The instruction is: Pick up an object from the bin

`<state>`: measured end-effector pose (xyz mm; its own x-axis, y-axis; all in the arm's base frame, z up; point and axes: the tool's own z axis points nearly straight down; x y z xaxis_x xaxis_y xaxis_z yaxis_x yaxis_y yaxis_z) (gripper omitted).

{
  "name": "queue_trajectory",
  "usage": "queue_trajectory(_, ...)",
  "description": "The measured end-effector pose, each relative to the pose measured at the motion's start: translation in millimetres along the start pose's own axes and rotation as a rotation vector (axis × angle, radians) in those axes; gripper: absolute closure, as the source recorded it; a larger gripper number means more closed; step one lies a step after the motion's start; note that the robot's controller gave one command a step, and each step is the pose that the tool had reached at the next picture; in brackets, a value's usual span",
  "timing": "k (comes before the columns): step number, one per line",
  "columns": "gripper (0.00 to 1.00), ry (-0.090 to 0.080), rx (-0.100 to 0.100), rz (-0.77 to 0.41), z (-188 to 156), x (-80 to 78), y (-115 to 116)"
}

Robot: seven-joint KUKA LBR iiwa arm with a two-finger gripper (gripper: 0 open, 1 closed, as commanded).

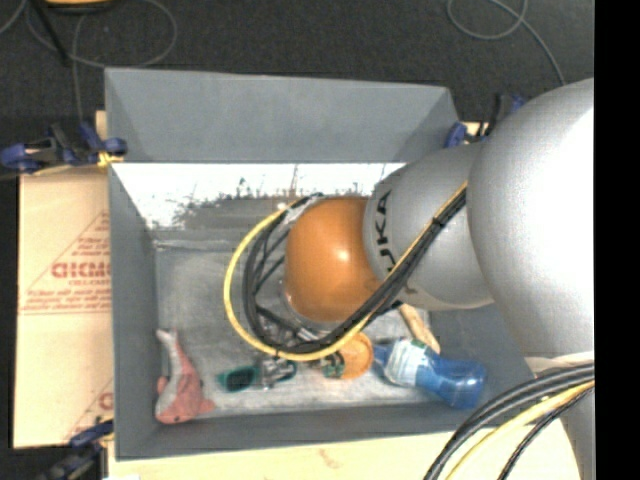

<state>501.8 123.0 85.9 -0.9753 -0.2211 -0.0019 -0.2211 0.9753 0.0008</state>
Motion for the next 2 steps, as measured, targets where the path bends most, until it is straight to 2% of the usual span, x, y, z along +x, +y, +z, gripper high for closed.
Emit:
queue_trajectory(1, 1.0, 0.0, 0.0, 0.001, 0, -0.1, 0)
queue_trajectory(2, 1.0, -0.002, 0.001, -0.042, -142, -10.4, -19)
